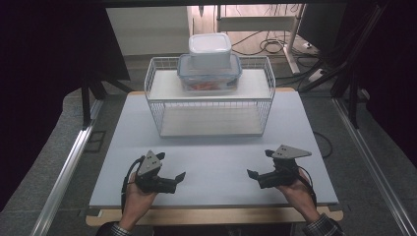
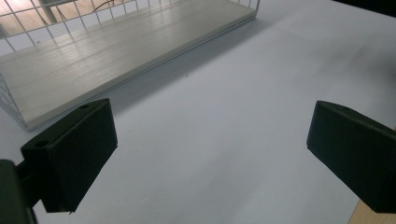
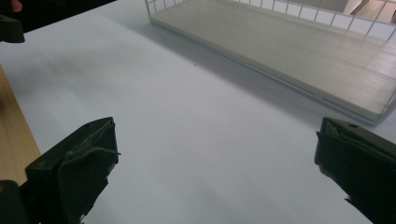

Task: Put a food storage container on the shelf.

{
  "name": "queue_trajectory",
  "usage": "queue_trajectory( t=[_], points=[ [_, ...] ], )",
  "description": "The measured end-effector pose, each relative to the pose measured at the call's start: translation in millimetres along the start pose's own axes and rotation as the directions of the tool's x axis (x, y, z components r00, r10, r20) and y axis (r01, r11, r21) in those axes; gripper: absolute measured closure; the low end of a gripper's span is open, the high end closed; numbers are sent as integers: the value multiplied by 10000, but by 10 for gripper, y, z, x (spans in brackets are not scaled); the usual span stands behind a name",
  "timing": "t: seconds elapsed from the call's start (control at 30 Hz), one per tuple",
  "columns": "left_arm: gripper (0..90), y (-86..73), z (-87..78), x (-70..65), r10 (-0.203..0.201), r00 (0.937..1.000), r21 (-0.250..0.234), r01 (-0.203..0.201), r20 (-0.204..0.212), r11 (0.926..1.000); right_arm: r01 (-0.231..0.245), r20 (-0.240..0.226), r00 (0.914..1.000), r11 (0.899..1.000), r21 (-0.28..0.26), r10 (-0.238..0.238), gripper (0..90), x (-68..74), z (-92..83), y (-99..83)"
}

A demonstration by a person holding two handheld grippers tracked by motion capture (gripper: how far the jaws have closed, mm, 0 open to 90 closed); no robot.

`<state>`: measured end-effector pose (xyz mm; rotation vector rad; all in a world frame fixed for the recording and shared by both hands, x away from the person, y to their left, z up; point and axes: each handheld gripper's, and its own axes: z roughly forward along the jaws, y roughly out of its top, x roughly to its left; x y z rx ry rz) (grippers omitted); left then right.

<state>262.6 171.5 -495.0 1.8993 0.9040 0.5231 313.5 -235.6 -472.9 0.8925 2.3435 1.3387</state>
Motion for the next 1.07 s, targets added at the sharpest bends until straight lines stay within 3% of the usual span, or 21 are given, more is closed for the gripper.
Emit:
queue_trajectory(
  t=[0.2, 0.47, 0.87, 1.07],
  points=[
    [4, -89, 34, -17, -58, 10000, 246, 58, -9, 9997, -191, 112, 9998, 9997, 158, 189, 0, -38, -18, -104],
    [0, -169, 112, -27, -3, 10000, 703, 8, -73, 9975, -77, 324, 9995, 9989, 455, 62, 0, -44, 3, -225],
    [0, -258, 245, -8, -56, 9999, 1894, 26, 155, 9819, -50, 357, 9994, 9926, 1210, 7, 0, -46, 134, -346],
    [0, -259, 261, -12, -37, 9998, 1985, -3, 198, 9801, -75, 428, 9991, 9914, 1306, 19, 0, -57, 143, -355]
  ],
)
